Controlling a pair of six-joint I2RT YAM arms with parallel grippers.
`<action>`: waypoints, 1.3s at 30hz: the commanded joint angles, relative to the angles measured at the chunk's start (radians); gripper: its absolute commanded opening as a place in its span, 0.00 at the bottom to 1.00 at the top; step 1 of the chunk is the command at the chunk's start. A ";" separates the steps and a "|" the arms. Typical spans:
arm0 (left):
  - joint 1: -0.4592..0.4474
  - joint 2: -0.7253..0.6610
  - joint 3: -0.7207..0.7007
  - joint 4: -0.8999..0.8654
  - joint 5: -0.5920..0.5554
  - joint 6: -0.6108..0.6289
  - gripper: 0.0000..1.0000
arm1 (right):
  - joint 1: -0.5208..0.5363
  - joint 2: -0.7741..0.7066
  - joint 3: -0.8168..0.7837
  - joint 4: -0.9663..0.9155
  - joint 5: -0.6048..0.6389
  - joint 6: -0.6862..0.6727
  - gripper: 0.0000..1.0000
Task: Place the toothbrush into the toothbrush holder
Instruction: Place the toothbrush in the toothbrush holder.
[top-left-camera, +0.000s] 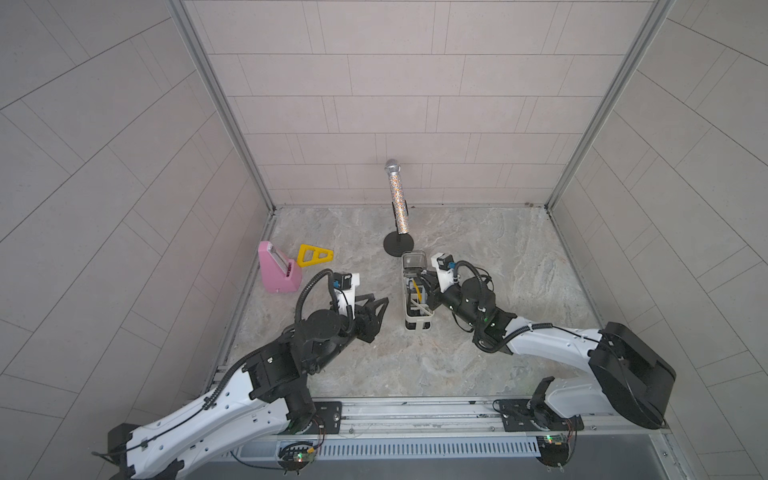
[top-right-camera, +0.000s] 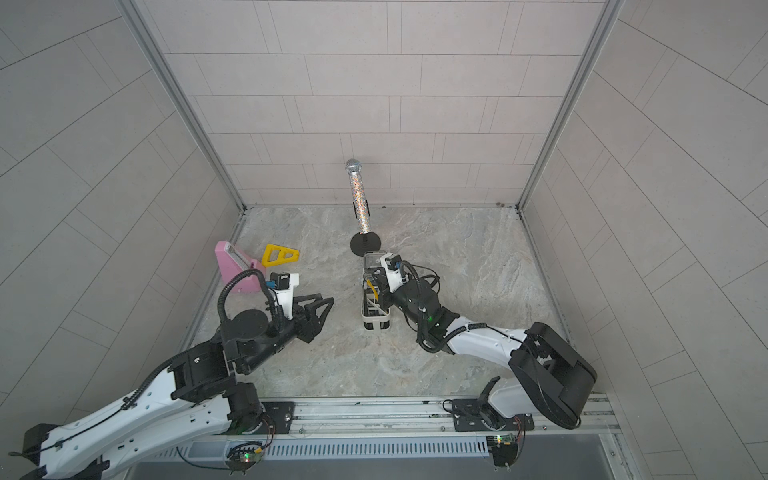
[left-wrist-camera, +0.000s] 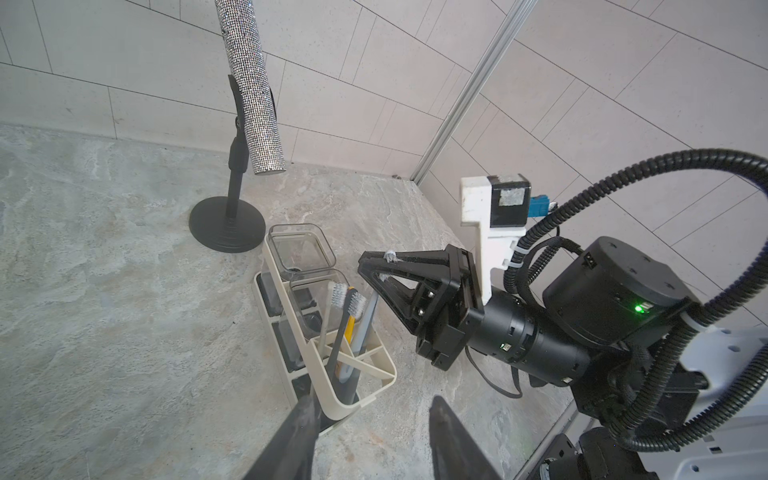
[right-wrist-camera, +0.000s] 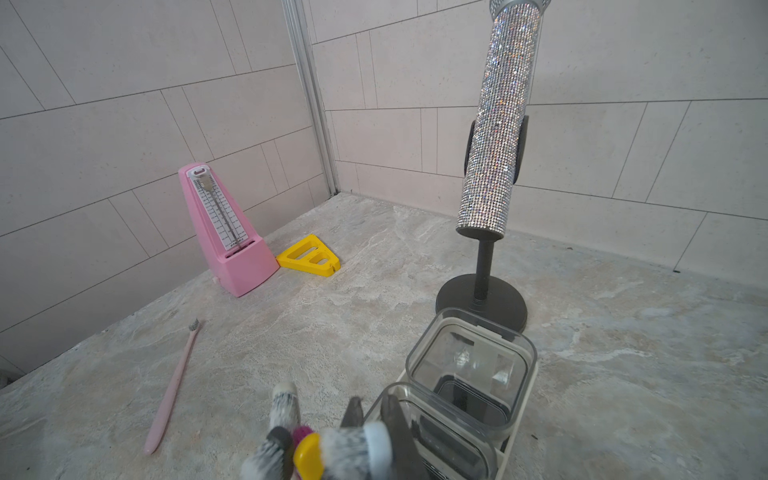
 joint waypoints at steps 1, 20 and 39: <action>0.001 -0.010 0.000 0.002 -0.008 0.016 0.48 | 0.008 0.008 -0.011 0.058 0.028 -0.008 0.11; 0.001 -0.027 0.003 -0.027 -0.030 0.008 0.48 | 0.033 -0.077 -0.008 -0.009 0.084 -0.020 0.53; 0.645 -0.127 0.030 -0.659 -0.051 -0.390 0.60 | 0.034 -0.470 0.098 -0.542 0.084 -0.024 0.59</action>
